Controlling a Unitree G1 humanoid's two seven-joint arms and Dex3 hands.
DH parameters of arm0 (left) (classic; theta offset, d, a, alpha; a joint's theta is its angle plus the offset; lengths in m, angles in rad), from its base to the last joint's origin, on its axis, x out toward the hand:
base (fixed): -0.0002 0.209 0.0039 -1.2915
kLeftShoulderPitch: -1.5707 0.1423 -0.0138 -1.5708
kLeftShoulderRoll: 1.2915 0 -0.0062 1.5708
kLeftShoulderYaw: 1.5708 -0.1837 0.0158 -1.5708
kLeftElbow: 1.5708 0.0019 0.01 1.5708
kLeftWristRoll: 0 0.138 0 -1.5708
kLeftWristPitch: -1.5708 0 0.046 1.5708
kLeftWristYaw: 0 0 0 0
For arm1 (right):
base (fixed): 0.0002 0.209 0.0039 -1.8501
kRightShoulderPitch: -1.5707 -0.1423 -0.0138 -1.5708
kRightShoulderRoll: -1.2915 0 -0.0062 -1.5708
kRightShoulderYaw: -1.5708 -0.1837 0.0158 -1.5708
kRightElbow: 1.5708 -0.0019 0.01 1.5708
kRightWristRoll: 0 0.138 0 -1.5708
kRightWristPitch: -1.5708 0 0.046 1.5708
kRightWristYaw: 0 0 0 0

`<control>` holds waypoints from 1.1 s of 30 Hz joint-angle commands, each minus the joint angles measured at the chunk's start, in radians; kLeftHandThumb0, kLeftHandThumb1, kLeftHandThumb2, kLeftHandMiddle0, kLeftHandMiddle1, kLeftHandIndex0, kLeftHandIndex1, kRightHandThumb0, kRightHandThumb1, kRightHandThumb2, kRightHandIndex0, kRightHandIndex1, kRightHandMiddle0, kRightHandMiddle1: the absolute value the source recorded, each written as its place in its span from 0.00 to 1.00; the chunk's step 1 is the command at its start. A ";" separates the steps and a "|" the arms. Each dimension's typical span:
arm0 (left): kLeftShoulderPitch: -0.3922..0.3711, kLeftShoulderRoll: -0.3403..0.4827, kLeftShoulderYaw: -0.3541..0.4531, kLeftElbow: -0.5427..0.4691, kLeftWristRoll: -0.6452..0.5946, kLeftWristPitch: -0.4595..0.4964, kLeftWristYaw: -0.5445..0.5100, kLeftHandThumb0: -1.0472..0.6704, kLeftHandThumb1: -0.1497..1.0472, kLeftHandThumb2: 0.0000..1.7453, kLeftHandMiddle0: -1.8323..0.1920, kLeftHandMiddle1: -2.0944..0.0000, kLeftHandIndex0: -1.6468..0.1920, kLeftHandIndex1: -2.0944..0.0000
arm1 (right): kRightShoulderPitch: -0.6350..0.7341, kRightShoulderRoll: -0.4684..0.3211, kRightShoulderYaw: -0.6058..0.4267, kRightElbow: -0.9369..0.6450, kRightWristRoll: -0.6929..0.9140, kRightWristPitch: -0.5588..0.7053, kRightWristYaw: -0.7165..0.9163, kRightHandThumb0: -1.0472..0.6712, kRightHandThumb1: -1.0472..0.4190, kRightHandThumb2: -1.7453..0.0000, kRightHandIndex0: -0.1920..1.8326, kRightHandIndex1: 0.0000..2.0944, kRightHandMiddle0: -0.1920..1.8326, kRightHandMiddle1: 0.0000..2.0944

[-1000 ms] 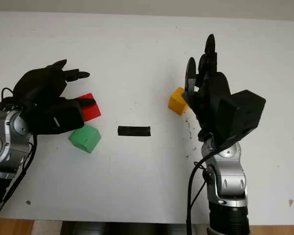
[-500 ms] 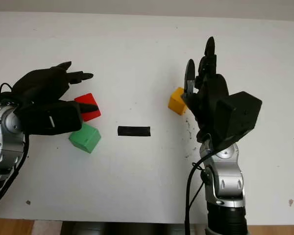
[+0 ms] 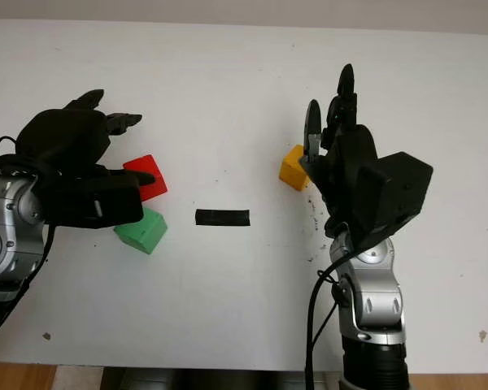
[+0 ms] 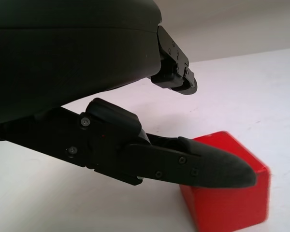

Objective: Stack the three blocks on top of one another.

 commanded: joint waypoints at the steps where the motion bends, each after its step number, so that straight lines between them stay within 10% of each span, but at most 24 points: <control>1: 0.000 -0.013 -0.012 0.007 0.017 0.001 0.012 0.06 1.00 0.11 0.90 0.97 0.69 0.95 | 0.012 -0.001 0.001 -0.025 0.004 0.007 0.002 0.23 0.00 0.61 0.00 0.00 0.00 0.00; 17: 0.020 0.002 0.020 -0.059 -0.059 -0.042 -0.116 0.03 1.00 0.07 0.90 0.98 0.67 0.94 | 0.011 -0.001 -0.005 -0.035 0.004 0.037 -0.004 0.23 0.00 0.62 0.00 0.00 0.00 0.00; 33: 0.053 -0.031 0.045 -0.110 -0.039 -0.030 0.010 0.04 1.00 0.15 0.91 0.97 0.67 0.95 | 0.014 -0.001 0.000 -0.037 0.002 0.042 -0.001 0.24 0.00 0.61 0.00 0.00 0.00 0.00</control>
